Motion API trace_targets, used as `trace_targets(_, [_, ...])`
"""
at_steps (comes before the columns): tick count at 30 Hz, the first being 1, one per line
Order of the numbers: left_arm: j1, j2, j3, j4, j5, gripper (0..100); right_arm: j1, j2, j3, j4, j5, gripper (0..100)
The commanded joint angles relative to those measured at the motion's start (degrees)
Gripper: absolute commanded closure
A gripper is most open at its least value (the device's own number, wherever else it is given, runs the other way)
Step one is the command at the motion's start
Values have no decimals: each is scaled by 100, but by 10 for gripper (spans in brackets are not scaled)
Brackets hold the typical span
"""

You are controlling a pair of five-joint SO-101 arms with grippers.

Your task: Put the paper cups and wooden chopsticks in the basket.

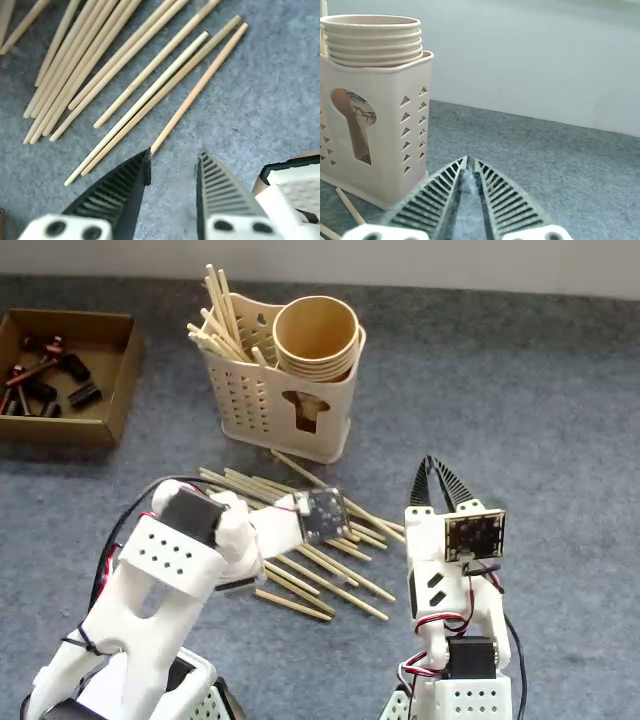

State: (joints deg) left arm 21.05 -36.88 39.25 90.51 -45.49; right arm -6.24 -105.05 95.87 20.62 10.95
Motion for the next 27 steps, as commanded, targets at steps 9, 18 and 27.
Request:
trace_targets(9, [409, 13, 1402, -1275, -387, 847, 470, -22, 629, -198, 44, 992])
trace_targets(18, [409, 31, 1684, -1934, -396, 847, 462, -22, 620, -198, 44, 992])
trace_targets(27, [409, 31, 1938, -2154, -396, 847, 462, -22, 620, -198, 44, 992])
